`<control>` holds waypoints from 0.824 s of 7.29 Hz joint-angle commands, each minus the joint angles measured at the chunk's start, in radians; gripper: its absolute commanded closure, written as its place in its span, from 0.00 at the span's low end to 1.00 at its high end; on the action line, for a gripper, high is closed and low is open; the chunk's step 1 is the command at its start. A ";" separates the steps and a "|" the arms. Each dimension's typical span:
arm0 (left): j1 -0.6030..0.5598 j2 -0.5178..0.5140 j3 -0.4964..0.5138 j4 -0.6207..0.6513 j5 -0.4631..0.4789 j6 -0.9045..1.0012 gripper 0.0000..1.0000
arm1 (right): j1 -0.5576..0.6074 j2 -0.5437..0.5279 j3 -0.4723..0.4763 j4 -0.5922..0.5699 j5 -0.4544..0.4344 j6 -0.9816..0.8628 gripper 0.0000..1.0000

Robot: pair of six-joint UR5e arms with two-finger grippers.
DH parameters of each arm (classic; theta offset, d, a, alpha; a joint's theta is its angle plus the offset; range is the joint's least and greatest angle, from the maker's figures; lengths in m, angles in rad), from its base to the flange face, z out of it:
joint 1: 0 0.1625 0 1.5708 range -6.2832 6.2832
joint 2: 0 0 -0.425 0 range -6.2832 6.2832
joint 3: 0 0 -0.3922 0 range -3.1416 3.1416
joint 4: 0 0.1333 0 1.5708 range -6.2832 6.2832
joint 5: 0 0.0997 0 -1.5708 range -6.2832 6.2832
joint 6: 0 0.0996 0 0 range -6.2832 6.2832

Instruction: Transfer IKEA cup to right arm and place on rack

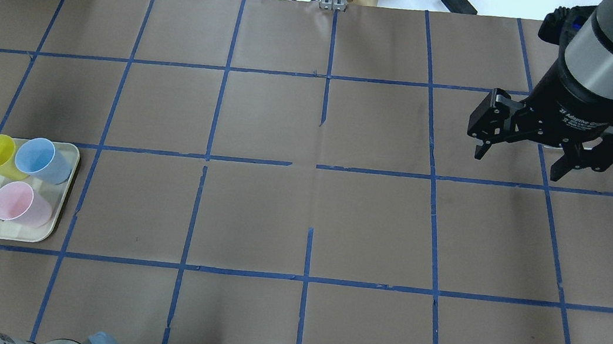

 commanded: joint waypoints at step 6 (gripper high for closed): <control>0.087 -0.240 0.037 0.119 0.054 0.021 0.00 | -0.001 -0.001 0.000 0.002 -0.001 -0.002 0.00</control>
